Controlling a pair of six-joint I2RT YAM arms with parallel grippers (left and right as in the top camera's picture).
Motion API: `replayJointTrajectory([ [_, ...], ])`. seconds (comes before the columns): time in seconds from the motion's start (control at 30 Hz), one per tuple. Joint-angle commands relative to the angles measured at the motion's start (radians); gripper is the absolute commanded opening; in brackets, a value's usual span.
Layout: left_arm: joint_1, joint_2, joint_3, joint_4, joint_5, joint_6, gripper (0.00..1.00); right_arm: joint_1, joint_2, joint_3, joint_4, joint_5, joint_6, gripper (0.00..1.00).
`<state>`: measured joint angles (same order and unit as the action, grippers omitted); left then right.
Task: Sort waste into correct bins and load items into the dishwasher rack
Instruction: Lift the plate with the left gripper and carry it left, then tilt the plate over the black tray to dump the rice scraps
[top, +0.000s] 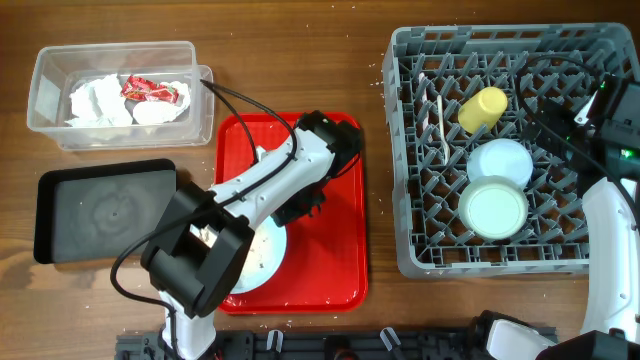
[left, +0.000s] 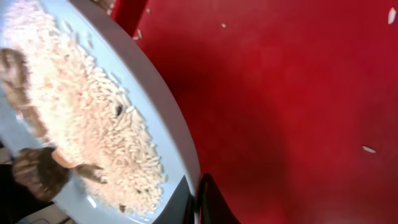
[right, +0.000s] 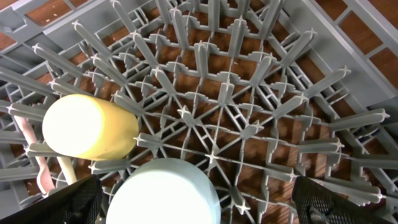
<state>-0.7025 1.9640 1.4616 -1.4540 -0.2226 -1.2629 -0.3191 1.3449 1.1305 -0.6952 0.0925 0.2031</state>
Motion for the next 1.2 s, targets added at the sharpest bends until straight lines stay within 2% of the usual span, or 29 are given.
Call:
replayJointTrajectory([
  [0.0, 0.070, 0.005, 0.077, -0.043, -0.067, 0.138, 0.04, -0.002, 0.011, 0.018, 0.000, -0.012, -0.013, 1.00],
  [0.1, 0.179, -0.001, 0.130, -0.046, -0.068, 0.239, 0.04, -0.002, 0.011, 0.018, 0.000, -0.012, -0.013, 1.00],
  [0.37, 0.477, -0.087, 0.247, -0.025, -0.123, 0.364, 0.04, -0.002, 0.011, 0.017, 0.000, -0.016, -0.013, 1.00],
  [0.5, 0.623, -0.161, 0.258, 0.109, -0.111, 0.396, 0.04, -0.002, 0.013, 0.016, 0.000, -0.016, -0.013, 1.00],
  [0.73, 0.854, -0.166, 0.257, 0.331, 0.147, 0.395, 0.04, -0.002, 0.013, 0.016, 0.000, -0.016, -0.014, 1.00],
  [0.9, 0.977, -0.165, 0.257, 0.325, 0.336, 0.396, 0.04, -0.002, 0.013, 0.016, 0.000, -0.016, -0.013, 1.00],
  [0.97, 1.058, -0.165, 0.257, 0.289, 0.463, 0.398, 0.04, -0.002, 0.013, 0.016, 0.000, -0.016, -0.013, 1.00],
  [1.17, 1.270, -0.165, 0.257, 0.236, 0.756, 0.608, 0.04, -0.002, 0.013, 0.016, 0.000, -0.016, -0.013, 1.00],
])
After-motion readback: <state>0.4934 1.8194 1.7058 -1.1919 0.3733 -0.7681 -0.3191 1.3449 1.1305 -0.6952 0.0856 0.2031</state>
